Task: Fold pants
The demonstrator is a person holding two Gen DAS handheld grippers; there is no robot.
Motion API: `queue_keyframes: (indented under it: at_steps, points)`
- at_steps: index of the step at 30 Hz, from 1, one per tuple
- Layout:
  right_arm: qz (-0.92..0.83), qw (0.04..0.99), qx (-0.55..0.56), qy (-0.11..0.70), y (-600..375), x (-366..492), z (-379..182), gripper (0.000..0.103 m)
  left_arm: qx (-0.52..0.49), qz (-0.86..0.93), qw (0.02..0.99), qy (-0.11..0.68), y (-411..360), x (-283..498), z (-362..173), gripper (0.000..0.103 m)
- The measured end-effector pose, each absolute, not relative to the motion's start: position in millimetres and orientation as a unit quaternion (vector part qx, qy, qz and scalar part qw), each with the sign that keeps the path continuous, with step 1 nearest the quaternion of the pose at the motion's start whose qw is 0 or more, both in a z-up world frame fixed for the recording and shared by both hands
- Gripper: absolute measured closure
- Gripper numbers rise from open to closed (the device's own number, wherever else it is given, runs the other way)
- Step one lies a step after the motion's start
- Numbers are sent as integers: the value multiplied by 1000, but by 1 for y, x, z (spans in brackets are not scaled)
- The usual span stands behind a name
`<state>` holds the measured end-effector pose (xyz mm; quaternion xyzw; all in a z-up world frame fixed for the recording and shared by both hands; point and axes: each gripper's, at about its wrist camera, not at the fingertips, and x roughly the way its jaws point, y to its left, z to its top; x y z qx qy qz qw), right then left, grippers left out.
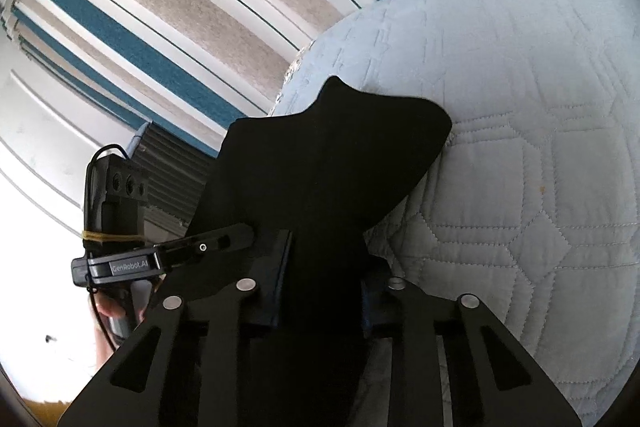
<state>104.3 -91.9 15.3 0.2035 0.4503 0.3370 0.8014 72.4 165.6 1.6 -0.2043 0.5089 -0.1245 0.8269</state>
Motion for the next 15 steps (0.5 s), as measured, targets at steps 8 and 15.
queue_keyframes:
  at_steps: [8, 15]
  points:
    - [356, 820, 174, 413, -95, 99, 51, 82, -203, -104, 837, 497, 154, 77, 26, 77]
    - [345, 841, 154, 388, -124, 109, 80, 82, -190, -126, 841, 490, 118, 100, 44, 77]
